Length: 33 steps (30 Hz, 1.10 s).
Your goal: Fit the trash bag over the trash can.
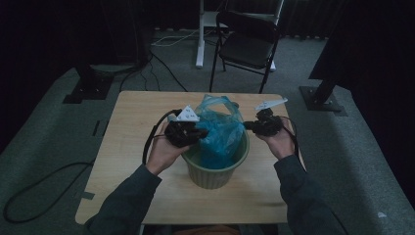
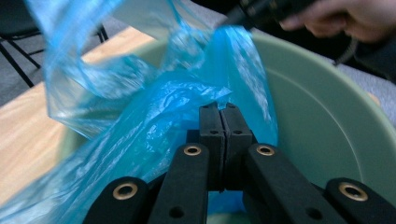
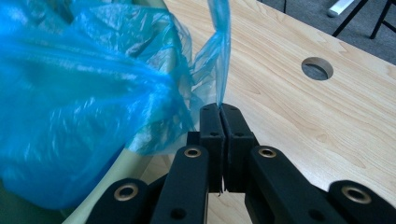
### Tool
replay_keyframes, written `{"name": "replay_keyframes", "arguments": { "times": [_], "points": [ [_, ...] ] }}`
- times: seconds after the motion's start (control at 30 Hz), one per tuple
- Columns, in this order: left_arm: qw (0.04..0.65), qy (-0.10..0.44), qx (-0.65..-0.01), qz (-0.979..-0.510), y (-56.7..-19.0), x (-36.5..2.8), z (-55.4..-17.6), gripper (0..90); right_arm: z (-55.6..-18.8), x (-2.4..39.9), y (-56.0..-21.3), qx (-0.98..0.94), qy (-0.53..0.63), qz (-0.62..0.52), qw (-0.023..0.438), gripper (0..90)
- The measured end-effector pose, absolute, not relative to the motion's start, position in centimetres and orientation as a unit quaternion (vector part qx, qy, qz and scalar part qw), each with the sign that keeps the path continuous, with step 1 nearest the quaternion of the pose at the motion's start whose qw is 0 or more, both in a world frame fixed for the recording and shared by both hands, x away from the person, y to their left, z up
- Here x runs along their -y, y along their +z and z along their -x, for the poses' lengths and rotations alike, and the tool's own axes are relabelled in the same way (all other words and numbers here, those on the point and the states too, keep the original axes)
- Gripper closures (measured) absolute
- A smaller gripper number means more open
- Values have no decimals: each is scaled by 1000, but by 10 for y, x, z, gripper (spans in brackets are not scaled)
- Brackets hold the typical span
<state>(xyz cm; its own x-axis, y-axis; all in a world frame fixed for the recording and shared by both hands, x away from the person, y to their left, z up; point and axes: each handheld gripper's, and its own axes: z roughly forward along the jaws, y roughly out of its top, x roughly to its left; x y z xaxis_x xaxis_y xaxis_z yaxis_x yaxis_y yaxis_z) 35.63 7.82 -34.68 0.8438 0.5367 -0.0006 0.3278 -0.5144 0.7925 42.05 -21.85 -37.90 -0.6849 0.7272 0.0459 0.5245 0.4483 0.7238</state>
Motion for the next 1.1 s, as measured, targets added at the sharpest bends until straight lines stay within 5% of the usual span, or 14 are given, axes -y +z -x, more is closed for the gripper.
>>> {"name": "replay_keyframes", "arguments": {
  "times": [0.23, 0.5, 1.03, 1.1],
  "points": [
    [429, 142, -259, -853, -346, -80, -357, 890, -412, 223, -358, -825, 404, -361, 161, 658],
    [450, 172, -257, -837, -333, -80, -351, 890, -398, 211, -333, -828, 458, -293, 136, 524],
    [471, 192, -220, -832, -322, -71, -335, 887, -406, 177, -329, -859, 474, -177, 81, 399],
    [472, 191, -216, -833, -322, -70, -334, 884, -407, 174, -330, -862, 474, -164, 76, 488]
  ]
}}
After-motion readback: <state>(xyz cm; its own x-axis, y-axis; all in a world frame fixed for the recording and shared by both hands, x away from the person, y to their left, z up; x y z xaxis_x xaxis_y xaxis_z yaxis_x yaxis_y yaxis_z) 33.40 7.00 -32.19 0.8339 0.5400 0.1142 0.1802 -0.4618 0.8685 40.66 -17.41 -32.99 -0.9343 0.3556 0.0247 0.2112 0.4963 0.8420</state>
